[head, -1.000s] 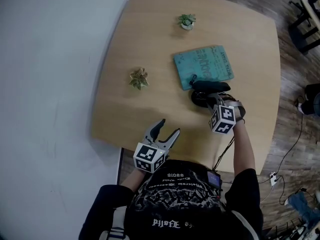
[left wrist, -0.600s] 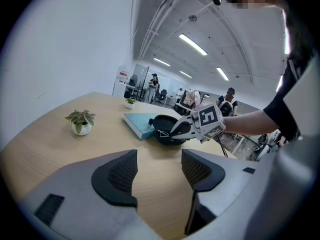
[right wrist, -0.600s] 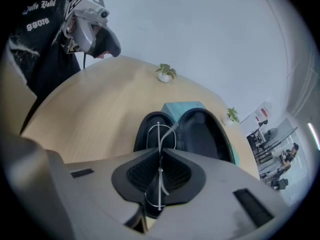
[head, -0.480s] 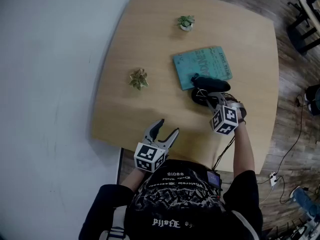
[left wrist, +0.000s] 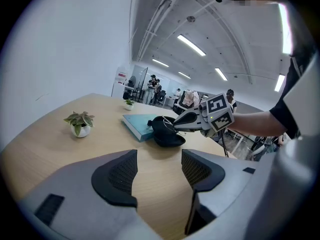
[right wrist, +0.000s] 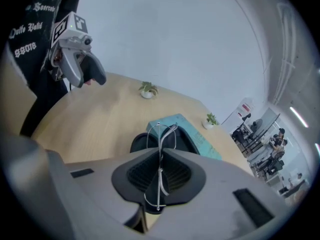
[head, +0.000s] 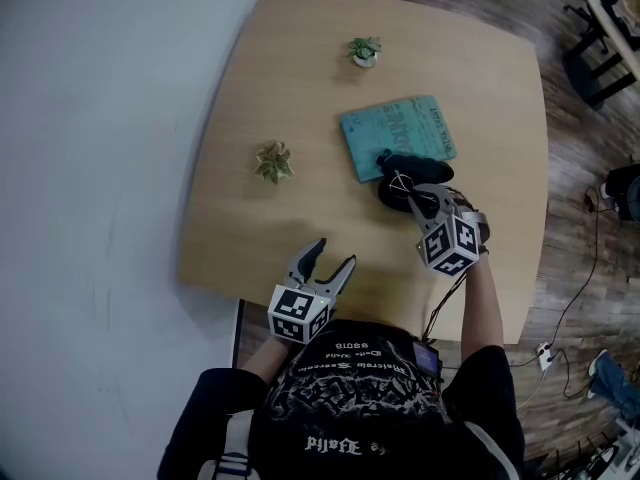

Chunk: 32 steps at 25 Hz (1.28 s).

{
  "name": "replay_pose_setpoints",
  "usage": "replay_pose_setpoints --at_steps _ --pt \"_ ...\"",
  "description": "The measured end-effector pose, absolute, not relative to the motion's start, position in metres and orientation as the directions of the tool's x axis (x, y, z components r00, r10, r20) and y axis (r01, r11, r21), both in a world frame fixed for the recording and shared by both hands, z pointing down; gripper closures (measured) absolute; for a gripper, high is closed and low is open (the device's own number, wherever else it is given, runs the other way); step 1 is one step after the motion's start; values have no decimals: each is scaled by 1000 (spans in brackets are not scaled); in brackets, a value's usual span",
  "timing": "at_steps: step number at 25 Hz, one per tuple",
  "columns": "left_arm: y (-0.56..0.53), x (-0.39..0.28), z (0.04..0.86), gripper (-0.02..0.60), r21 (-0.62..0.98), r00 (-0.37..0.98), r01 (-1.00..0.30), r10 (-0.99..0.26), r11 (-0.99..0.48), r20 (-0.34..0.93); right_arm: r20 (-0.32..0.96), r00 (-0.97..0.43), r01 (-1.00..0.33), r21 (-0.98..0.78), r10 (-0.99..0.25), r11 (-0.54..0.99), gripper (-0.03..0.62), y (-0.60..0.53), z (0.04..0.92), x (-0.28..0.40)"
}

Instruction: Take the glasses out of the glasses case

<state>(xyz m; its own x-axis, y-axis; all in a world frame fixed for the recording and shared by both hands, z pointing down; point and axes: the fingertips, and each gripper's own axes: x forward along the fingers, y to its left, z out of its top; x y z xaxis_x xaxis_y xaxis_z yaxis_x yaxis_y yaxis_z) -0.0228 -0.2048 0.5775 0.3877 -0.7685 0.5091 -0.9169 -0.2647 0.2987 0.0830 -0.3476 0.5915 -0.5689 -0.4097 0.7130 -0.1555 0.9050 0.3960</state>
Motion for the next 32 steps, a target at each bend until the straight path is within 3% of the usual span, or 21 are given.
replay_pose_setpoints --at_steps 13,32 --pt "-201 -34 564 298 264 408 -911 -780 -315 475 584 -592 -393 393 -556 831 568 -321 529 85" --pt "-176 -67 547 297 265 493 -869 -775 -418 395 377 -548 -790 61 -747 610 568 -219 511 79"
